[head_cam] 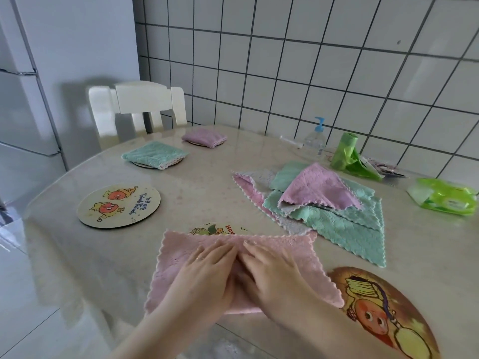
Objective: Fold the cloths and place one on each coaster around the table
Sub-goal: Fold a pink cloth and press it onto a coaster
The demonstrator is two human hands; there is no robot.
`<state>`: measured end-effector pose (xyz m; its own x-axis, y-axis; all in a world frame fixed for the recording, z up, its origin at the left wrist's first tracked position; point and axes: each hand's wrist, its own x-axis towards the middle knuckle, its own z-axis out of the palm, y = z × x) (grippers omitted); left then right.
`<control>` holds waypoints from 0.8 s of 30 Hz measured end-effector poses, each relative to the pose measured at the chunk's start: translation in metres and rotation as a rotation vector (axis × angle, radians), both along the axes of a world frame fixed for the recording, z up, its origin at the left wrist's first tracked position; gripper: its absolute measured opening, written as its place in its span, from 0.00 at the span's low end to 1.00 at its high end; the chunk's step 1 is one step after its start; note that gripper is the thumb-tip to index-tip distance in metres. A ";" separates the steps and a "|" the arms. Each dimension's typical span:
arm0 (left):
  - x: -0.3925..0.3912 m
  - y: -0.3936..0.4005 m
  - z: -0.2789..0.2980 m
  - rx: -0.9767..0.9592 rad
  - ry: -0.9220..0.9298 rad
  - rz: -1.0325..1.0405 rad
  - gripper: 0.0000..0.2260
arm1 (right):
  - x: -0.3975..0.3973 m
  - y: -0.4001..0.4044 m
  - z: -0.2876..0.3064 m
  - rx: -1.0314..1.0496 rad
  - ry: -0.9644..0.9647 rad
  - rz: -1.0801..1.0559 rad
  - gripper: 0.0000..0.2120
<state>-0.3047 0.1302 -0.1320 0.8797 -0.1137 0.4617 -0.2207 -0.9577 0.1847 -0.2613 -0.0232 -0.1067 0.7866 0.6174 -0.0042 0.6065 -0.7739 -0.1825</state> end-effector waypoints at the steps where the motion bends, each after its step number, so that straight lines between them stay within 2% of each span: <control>1: -0.001 0.000 -0.002 -0.006 0.020 0.014 0.20 | -0.002 -0.002 -0.004 -0.021 -0.004 -0.016 0.27; 7: -0.014 0.023 -0.010 0.152 0.089 0.133 0.25 | -0.002 -0.040 -0.003 -0.107 -0.052 -0.115 0.42; 10: -0.021 0.032 -0.012 0.145 0.144 0.185 0.26 | -0.001 -0.063 0.001 -0.127 -0.027 -0.170 0.42; 12: -0.025 0.036 -0.013 0.118 0.153 0.201 0.28 | 0.000 -0.078 0.002 -0.135 -0.003 -0.199 0.39; 15: -0.031 0.037 -0.010 0.051 0.090 0.132 0.29 | 0.005 -0.088 0.004 -0.133 0.015 -0.239 0.28; 19: -0.041 0.013 0.000 -0.053 -0.125 -0.189 0.12 | 0.019 -0.066 0.014 0.033 -0.052 -0.152 0.20; 22: -0.044 -0.010 -0.004 -0.066 -0.079 -0.263 0.09 | 0.040 -0.029 0.016 0.179 -0.040 -0.023 0.16; 24: -0.044 -0.015 -0.011 -0.116 -0.063 -0.273 0.08 | 0.052 -0.004 0.017 0.201 0.020 0.018 0.14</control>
<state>-0.3483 0.1153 -0.1435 0.7929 -0.2853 0.5385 -0.4817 -0.8347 0.2670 -0.2089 -0.0274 -0.0892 0.7764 0.6215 0.1045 0.6145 -0.7097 -0.3445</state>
